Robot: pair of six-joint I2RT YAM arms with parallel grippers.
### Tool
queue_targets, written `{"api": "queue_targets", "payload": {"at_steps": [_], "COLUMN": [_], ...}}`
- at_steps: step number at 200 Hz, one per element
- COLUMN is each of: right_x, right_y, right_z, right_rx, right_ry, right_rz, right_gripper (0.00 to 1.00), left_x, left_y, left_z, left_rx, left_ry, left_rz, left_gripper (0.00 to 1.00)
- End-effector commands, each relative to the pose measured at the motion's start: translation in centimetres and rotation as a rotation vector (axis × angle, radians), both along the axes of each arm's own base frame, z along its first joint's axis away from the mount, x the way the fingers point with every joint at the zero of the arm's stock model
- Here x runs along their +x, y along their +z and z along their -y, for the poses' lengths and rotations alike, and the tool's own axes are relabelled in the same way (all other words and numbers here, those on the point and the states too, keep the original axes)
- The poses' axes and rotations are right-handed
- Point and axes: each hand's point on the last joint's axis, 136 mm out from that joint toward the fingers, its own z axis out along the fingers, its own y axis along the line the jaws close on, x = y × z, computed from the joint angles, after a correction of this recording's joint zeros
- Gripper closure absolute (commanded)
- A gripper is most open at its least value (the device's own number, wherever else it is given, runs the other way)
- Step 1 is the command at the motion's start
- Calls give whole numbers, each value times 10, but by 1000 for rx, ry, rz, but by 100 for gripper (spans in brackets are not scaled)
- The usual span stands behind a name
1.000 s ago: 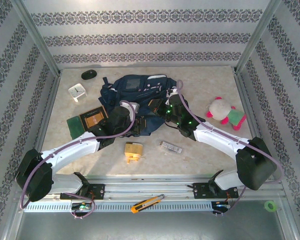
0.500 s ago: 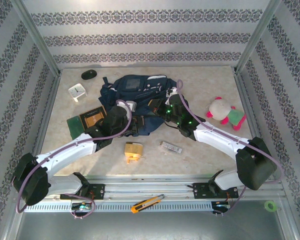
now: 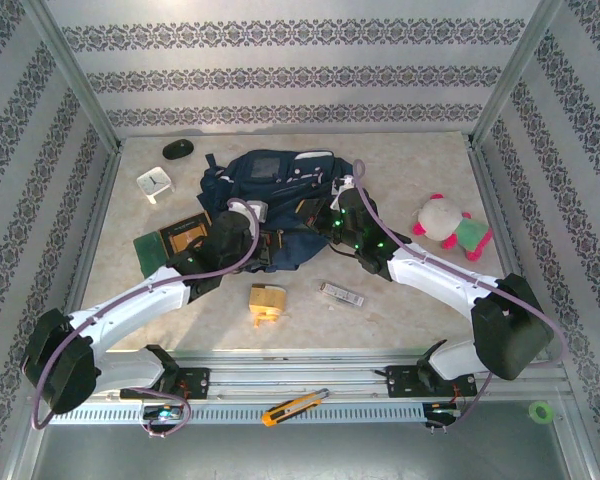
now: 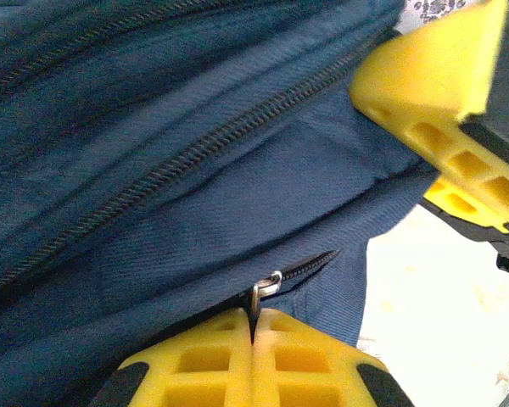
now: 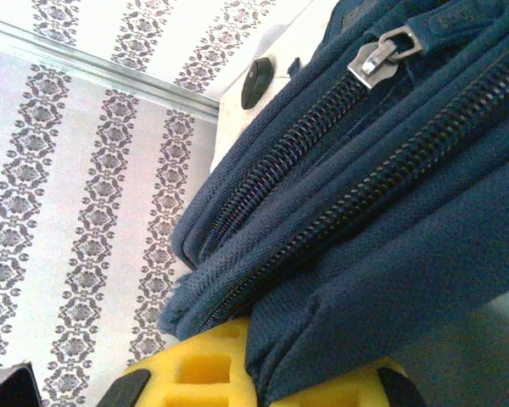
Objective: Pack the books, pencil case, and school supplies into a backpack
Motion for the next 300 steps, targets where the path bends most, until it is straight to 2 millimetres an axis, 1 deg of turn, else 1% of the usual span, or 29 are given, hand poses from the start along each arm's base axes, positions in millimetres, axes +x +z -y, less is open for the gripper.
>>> {"api": "queue_targets", "payload": {"at_steps": [1,10,26,44,67,88,122,133,152,164,177,185,196,205,210,228,249,262,272,277,288,293,300], "right_x": [4,3,2,2,4,8,12,12,13,14,14,13,9,4,1,-14,-28,-35,-40,-41,-41,-41,-41], "right_y": [56,56,55,56,60,63,63,60,52,46,38,32,24,16,12,-3,-16,-16,-12,-10,-7,-5,-2], "right_z": [0,0,2,10,26,43,72,81,95,101,104,104,106,110,114,132,158,164,165,166,172,173,173], "right_rx": [56,54,49,45,54,66,82,77,65,55,34,15,-28,-83,-124,-304,-498,-591,-662,-697,-755,-769,-780], "right_ry": [34,46,57,48,27,16,6,3,10,18,46,69,100,112,115,130,133,163,190,192,172,165,169], "right_rz": [159,156,155,159,167,166,152,142,117,105,90,76,58,47,44,35,25,61,104,119,131,135,143], "right_gripper": [100,100,100,100,100,100,100,100,100,100,100,91,73,63,59,49,43,41,39,37,36,36,36], "left_x": [1,0,-2,-4,-11,-12,-6,-3,1,3,3,2,2,1,2,0,-3,-5,-5,-4,-2,0,0], "left_y": [-8,-7,-11,-17,-24,-26,-32,-35,-35,-32,-28,-25,-24,-22,-21,-19,-16,-16,-19,-23,-32,-37,-46], "left_z": [-21,-22,-30,-41,-49,-59,-83,-88,-86,-75,-61,-53,-44,-38,-36,-29,-25,-24,-26,-28,-36,-40,-46], "left_rx": [23,35,99,146,183,223,270,271,254,214,165,134,101,78,68,32,6,5,20,35,80,102,136], "left_ry": [38,20,0,-13,-49,-51,1,7,-21,-82,-150,-188,-230,-259,-265,-295,-321,-332,-328,-318,-279,-260,-238], "left_rz": [-35,-33,-41,-58,-72,-69,-72,-70,-41,-12,10,17,15,16,17,25,28,27,23,14,-6,-17,-40], "left_gripper": [100,100,100,100,100,100,100,100,100,100,100,100,100,100,100,100,100,100,100,100,100,93,79]}}
